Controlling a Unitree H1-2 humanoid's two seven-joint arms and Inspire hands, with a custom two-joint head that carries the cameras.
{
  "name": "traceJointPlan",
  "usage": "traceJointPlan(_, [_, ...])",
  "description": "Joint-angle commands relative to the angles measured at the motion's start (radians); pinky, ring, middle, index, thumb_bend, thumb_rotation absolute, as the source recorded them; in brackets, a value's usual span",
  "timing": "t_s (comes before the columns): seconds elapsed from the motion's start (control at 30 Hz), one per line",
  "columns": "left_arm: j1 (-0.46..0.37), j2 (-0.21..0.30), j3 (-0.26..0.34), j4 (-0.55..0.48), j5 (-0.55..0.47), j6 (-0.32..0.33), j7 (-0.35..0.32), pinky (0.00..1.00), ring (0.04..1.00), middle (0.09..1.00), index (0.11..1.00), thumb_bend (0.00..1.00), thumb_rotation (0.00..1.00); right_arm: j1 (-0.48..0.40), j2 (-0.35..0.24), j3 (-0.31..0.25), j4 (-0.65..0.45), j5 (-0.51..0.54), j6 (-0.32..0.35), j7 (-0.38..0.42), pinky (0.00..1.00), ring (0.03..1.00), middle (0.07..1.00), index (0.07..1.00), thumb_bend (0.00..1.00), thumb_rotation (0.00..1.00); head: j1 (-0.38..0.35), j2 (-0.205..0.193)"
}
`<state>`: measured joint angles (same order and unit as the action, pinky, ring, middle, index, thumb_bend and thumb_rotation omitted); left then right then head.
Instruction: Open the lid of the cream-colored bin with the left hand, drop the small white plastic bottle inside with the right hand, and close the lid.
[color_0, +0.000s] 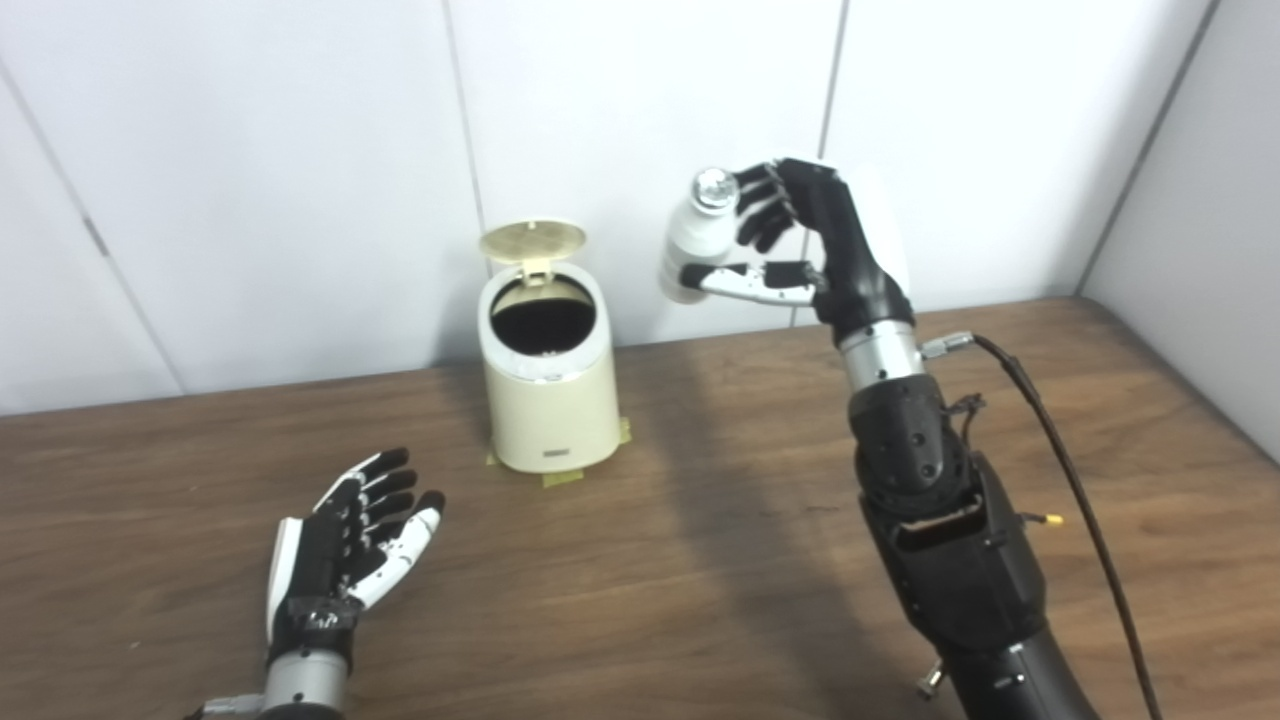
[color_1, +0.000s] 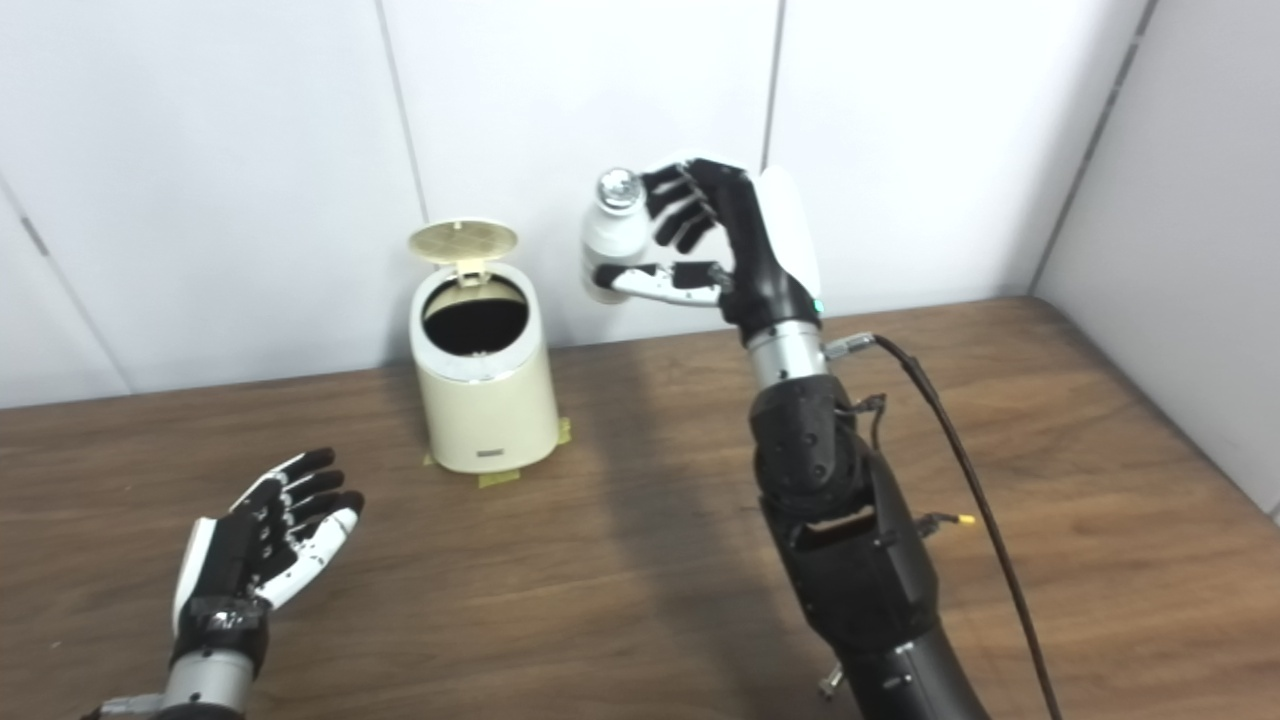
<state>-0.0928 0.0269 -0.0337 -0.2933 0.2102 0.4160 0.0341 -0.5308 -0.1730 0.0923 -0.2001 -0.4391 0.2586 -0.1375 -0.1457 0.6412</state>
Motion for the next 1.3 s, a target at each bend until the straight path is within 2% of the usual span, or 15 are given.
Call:
traceJointPlan(0.0, [-0.024,-0.007,-0.007,-0.015,0.016,-0.033,0.015,0.74,0.783,0.789,0.827,0.53,0.28,-0.052,0.009,0.006,-0.025,-0.014,-0.031,0.006,0.37,0.425,0.479,0.5,0.52,0.0,0.012,-0.001])
traceJointPlan(0.33, [-0.018,-0.024,-0.024,-0.011,0.033,-0.039,0.022,0.72,0.778,0.791,0.817,0.52,0.28,-0.108,0.068,0.041,0.049,-0.015,-0.074,0.024,0.37,0.438,0.481,0.505,0.52,0.0,0.063,-0.01])
traceJointPlan(0.5, [-0.016,-0.046,-0.02,-0.013,0.019,-0.044,0.021,0.74,0.792,0.799,0.823,0.52,0.24,-0.135,0.085,0.049,0.118,-0.004,-0.145,0.016,0.37,0.436,0.479,0.496,0.52,0.0,0.082,-0.011])
traceJointPlan(0.83, [-0.015,-0.064,-0.049,-0.023,0.056,-0.031,0.028,0.74,0.784,0.796,0.828,0.52,0.27,-0.168,0.127,0.06,0.237,-0.027,-0.216,-0.02,0.37,0.43,0.48,0.496,0.52,0.0,0.105,-0.008])
traceJointPlan(0.97, [-0.016,-0.078,-0.052,-0.028,0.059,-0.032,0.032,0.76,0.793,0.797,0.83,0.53,0.28,-0.173,0.135,0.061,0.271,-0.034,-0.231,-0.03,0.38,0.43,0.484,0.495,0.52,0.0,0.113,-0.006])
traceJointPlan(1.27, [-0.017,-0.089,-0.056,-0.044,0.082,-0.019,0.031,0.74,0.781,0.792,0.83,0.52,0.29,-0.178,0.134,0.052,0.359,-0.034,-0.261,-0.066,0.37,0.423,0.477,0.501,0.52,0.0,0.119,0.001])
